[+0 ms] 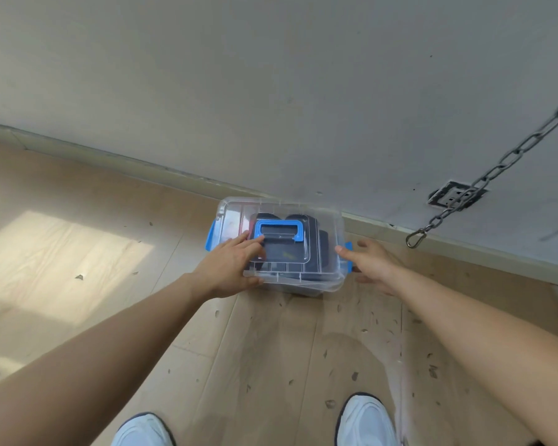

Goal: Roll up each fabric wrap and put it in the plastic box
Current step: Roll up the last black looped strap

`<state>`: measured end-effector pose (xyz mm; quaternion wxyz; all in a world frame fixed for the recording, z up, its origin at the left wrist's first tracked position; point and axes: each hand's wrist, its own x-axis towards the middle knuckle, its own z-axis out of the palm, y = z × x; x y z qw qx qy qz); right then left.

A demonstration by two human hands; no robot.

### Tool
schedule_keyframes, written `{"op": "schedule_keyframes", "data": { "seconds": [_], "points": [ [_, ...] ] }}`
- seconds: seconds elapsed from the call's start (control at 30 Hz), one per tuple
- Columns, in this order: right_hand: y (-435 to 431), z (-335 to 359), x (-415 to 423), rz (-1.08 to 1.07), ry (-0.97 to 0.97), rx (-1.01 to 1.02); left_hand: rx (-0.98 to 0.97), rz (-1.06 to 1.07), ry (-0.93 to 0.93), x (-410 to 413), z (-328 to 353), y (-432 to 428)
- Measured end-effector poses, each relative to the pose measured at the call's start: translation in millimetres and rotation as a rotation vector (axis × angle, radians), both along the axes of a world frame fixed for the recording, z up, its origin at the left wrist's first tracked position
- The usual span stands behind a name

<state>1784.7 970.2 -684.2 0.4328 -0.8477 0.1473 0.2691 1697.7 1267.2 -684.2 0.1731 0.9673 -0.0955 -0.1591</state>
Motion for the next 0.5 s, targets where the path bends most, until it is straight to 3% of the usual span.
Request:
{"op": "schedule_keyframes", "data": {
  "seconds": [0.17, 0.5],
  "points": [
    [-4, -14, 5, -0.071, 0.126, 0.238, 0.077, -0.041, 0.009, 16, 3, -3],
    [-10, -28, 7, -0.082, 0.130, 0.278, 0.306, -0.092, -0.045, 26, -3, -17]
  ]
}}
